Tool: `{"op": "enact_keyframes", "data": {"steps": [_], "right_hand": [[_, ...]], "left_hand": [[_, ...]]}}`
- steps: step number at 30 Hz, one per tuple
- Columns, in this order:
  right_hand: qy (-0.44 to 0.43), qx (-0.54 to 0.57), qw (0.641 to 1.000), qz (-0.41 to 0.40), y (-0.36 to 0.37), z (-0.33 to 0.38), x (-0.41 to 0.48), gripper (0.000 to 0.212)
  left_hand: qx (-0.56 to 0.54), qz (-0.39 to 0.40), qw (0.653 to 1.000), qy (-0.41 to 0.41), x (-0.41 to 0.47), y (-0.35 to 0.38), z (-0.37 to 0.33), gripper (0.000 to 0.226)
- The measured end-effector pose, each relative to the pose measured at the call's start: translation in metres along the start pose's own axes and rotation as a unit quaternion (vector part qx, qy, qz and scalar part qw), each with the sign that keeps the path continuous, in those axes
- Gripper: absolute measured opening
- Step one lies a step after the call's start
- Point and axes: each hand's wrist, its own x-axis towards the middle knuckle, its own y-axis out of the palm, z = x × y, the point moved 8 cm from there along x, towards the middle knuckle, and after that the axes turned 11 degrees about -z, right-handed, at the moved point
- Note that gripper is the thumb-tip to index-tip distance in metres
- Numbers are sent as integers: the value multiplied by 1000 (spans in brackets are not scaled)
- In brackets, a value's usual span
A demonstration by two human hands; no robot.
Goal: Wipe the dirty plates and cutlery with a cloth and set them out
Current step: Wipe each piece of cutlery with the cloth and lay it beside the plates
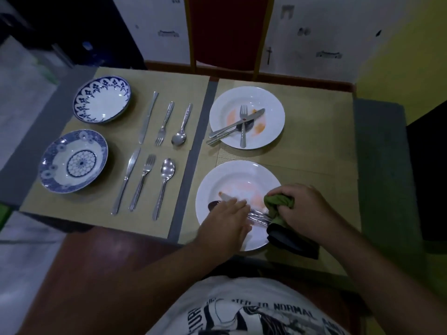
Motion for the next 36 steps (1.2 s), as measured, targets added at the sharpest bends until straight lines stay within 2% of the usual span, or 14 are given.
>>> {"op": "enact_keyframes", "data": {"steps": [3,9,12,15,17,20,23,25,27,30,33,36], "right_hand": [[-8,10,1000,-3,-8,-2,1,43],[-5,7,1000,-4,-22,-14,-3,42],[5,2,1000,-2,-29,-19,-7,41],[13,3,1000,2,-35,-20,-11,41],[17,16,1000,-4,-40,-18,-13,41],[22,39,999,-13,-51,-10,-13,42],[16,60,998,-25,-59,2,-13,42],[21,62,997,-32,-58,6,-11,42],[29,70,996,-37,-54,11,-9,42],[31,83,995,-46,-44,24,-8,42],[29,81,994,-61,-30,37,-7,43],[-28,40,995,-86,-12,60,-7,45]], "left_hand": [[4,-34,999,23,21,4,-12,32],[46,6,996,71,55,25,-37,8],[65,40,994,73,66,34,-36,13],[68,54,986,139,70,34,-42,14],[54,47,985,156,75,28,-45,11],[6,42,992,117,92,13,-39,11],[-105,-8,994,17,108,-15,-19,9],[-176,-52,981,-61,113,-35,0,12],[-238,-83,958,-138,110,-49,19,15],[-311,-127,909,-248,97,-69,49,5],[-442,-128,804,-377,67,-73,76,11],[-538,-101,696,-465,34,-59,88,15]]}}
